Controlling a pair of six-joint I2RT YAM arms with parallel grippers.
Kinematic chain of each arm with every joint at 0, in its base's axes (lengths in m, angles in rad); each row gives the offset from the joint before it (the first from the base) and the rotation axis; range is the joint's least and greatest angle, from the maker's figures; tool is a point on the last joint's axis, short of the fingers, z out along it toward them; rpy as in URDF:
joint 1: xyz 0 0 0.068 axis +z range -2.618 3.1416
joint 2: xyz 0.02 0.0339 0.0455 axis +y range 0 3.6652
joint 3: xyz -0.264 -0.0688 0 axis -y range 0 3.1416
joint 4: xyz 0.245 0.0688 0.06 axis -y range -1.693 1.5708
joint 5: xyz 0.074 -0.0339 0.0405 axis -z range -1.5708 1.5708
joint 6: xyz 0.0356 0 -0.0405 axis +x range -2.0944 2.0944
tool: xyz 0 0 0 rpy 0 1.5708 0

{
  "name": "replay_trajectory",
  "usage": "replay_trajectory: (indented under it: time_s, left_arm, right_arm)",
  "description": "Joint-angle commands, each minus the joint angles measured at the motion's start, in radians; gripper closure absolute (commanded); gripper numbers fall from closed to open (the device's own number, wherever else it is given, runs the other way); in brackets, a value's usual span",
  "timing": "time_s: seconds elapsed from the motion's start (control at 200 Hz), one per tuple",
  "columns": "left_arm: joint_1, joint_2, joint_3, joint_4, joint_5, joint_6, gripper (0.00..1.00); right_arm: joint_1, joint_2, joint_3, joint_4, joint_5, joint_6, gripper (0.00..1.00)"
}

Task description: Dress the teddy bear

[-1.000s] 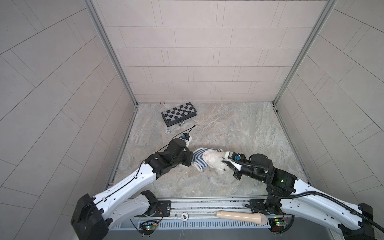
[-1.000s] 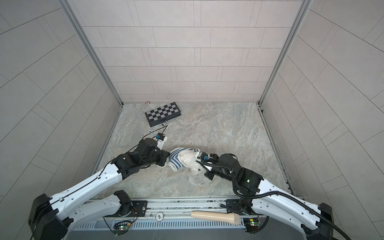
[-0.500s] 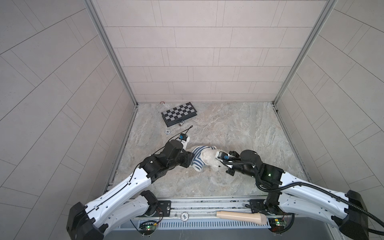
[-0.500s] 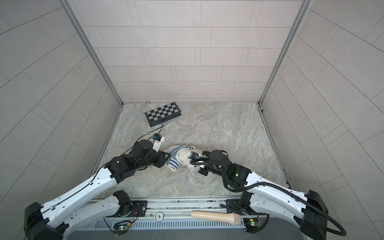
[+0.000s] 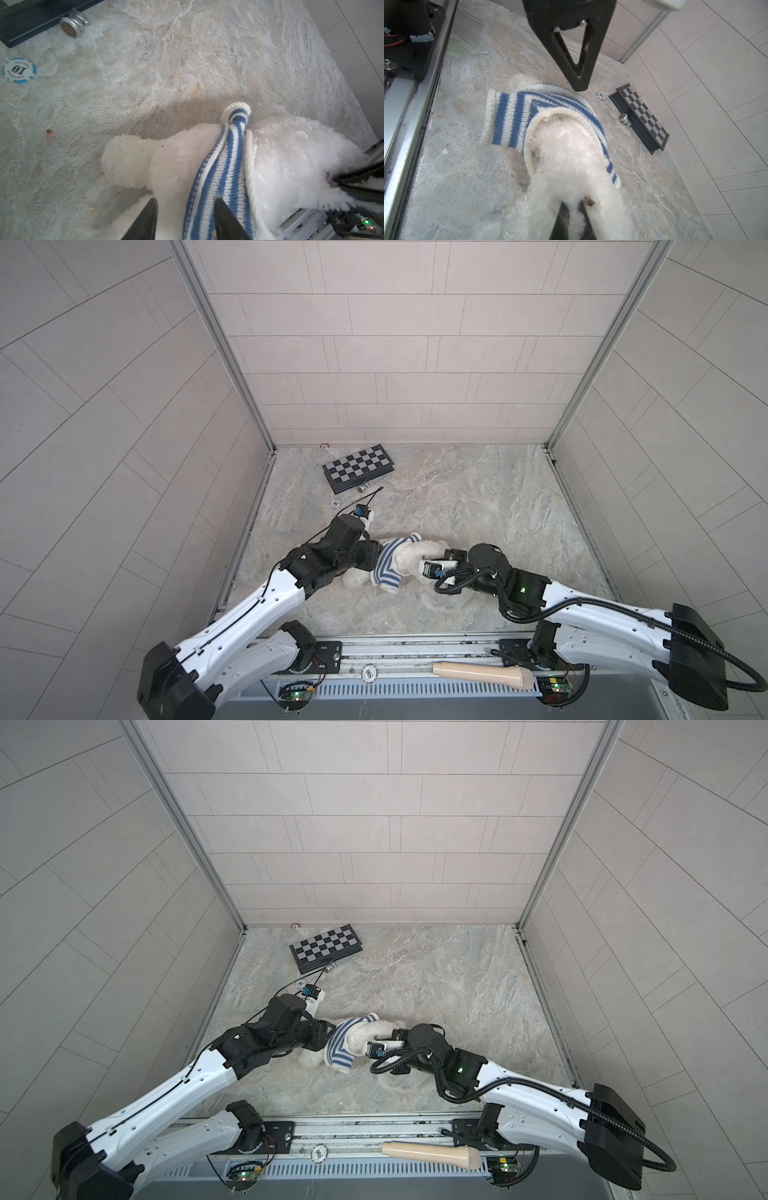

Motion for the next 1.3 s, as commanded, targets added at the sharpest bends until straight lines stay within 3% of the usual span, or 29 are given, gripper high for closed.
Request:
replay_trajectory:
  time_s: [0.0, 0.285, 0.451, 0.581, 0.671, 0.781, 0.931, 1.297]
  left_arm:
    - [0.002, 0.061, 0.024, 0.070, 0.074, 0.006, 0.55]
    - [-0.048, 0.149, -0.084, 0.189, 0.102, -0.061, 0.60]
    - [-0.059, 0.161, -0.139, 0.233, 0.092, -0.087, 0.64]
    - [-0.072, 0.177, -0.164, 0.260, 0.090, -0.097, 0.65]
    - [-0.086, 0.187, -0.179, 0.278, 0.089, -0.107, 0.66]
    - [-0.097, 0.192, -0.202, 0.302, 0.088, -0.122, 0.68]
    - [-0.109, 0.192, -0.213, 0.309, 0.080, -0.127, 0.69]
    - [-0.125, 0.179, -0.232, 0.319, 0.077, -0.138, 0.69]
  right_arm:
    - [0.014, -0.013, -0.025, -0.014, -0.020, -0.036, 1.00]
    - [0.033, 0.019, -0.045, -0.038, -0.009, 0.087, 0.81]
    - [0.033, -0.047, -0.061, -0.052, 0.028, 0.221, 0.57]
    - [0.025, -0.095, -0.054, -0.067, 0.038, 0.370, 0.44]
    - [-0.036, -0.100, -0.027, -0.082, 0.073, 0.574, 0.35]
    - [-0.172, -0.068, 0.019, -0.125, 0.006, 0.822, 0.34]
    - [-0.332, -0.008, 0.045, -0.144, -0.114, 1.046, 0.31]
    - [-0.389, 0.212, 0.084, -0.151, -0.321, 1.115, 0.25]
